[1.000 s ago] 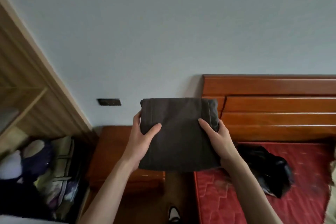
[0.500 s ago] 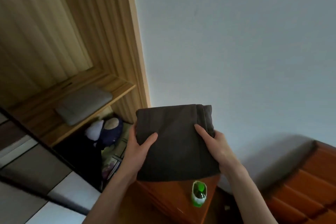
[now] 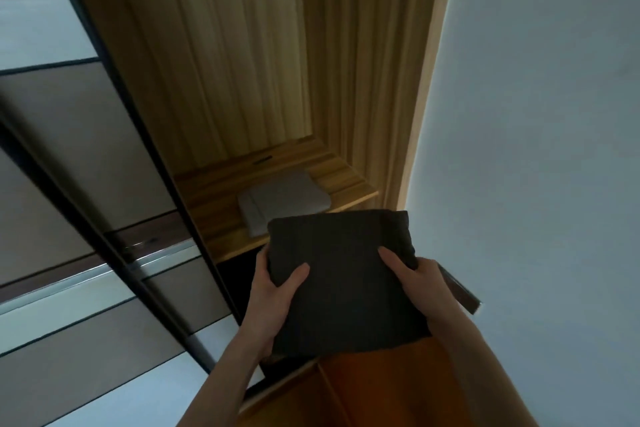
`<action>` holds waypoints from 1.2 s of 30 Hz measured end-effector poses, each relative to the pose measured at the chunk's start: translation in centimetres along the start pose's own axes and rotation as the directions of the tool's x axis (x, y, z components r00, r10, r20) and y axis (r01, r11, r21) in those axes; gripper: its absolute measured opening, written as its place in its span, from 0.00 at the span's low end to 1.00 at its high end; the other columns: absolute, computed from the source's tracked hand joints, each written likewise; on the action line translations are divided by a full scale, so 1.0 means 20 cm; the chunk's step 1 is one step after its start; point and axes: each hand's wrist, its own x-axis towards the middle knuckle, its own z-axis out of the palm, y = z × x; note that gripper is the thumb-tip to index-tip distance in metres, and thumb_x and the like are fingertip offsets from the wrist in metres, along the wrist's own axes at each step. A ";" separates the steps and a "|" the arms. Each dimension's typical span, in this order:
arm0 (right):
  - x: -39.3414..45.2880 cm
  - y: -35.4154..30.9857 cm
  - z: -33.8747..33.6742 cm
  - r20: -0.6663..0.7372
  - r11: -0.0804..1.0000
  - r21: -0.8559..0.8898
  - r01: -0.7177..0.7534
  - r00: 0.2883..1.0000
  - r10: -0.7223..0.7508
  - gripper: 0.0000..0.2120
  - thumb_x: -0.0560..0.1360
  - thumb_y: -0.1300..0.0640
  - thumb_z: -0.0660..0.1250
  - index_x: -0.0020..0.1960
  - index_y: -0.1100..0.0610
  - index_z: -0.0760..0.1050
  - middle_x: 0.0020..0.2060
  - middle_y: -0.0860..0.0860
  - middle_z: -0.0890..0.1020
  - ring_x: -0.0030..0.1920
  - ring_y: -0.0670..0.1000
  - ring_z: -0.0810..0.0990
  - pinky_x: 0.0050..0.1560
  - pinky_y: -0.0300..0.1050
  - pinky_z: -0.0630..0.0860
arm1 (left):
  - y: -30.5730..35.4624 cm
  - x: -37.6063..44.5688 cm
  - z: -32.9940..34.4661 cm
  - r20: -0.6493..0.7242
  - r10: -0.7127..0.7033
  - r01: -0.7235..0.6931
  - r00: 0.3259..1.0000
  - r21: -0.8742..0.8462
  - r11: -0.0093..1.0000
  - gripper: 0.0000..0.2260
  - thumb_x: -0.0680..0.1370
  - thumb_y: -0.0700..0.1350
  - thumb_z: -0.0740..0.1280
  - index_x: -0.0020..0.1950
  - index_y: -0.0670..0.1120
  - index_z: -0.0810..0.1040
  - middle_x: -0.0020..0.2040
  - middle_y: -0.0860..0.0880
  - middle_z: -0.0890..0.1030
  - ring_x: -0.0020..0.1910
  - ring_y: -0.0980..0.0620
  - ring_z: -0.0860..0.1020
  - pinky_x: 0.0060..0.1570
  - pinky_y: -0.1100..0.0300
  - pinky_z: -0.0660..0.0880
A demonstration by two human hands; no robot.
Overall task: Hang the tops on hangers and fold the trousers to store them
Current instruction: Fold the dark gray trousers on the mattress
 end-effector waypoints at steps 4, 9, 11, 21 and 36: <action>0.20 -0.11 0.17 0.051 1.000 -0.028 0.005 0.999 -0.004 0.36 0.59 0.23 0.70 0.55 0.49 0.80 0.42 0.46 0.89 0.41 0.47 0.88 0.35 0.36 0.81 | 0.05 0.20 -0.15 -0.050 0.008 -0.010 0.999 -0.034 0.999 0.40 0.68 0.55 0.79 0.76 0.64 0.64 0.64 0.52 0.79 0.58 0.48 0.83 0.54 0.47 0.84; 0.38 -0.19 0.38 0.174 0.998 -0.042 -0.044 0.983 0.051 0.36 0.61 0.18 0.70 0.59 0.39 0.71 0.51 0.43 0.84 0.43 0.44 0.87 0.34 0.30 0.78 | 0.07 0.49 -0.31 -0.095 0.044 -0.048 0.995 -0.047 0.998 0.36 0.73 0.51 0.79 0.76 0.62 0.65 0.64 0.54 0.79 0.59 0.51 0.82 0.55 0.52 0.83; 0.47 -0.20 0.47 0.193 0.999 -0.030 -0.013 0.981 0.018 0.37 0.57 0.19 0.73 0.59 0.37 0.71 0.52 0.41 0.85 0.44 0.42 0.87 0.36 0.31 0.79 | 0.07 0.61 -0.36 -0.103 0.035 -0.040 0.994 -0.049 0.998 0.34 0.73 0.52 0.79 0.74 0.64 0.66 0.63 0.56 0.79 0.58 0.54 0.82 0.48 0.59 0.83; 0.89 -0.36 0.65 0.144 0.998 0.030 0.052 0.988 -0.055 0.17 0.73 0.39 0.73 0.58 0.37 0.71 0.52 0.39 0.82 0.40 0.34 0.84 0.34 0.26 0.76 | 0.14 1.11 -0.40 -0.086 0.104 -0.111 0.991 -0.070 0.991 0.33 0.72 0.53 0.80 0.70 0.73 0.68 0.61 0.62 0.81 0.56 0.62 0.82 0.46 0.64 0.82; 1.76 -0.71 0.66 0.151 0.897 -0.269 0.350 0.936 -0.319 0.30 0.75 0.33 0.71 0.72 0.45 0.70 0.57 0.40 0.80 0.56 0.44 0.80 0.54 0.37 0.75 | 0.13 1.79 -0.23 -0.318 0.022 -0.086 0.948 -0.186 0.979 0.33 0.69 0.63 0.80 0.67 0.78 0.66 0.62 0.63 0.78 0.60 0.54 0.80 0.57 0.47 0.80</action>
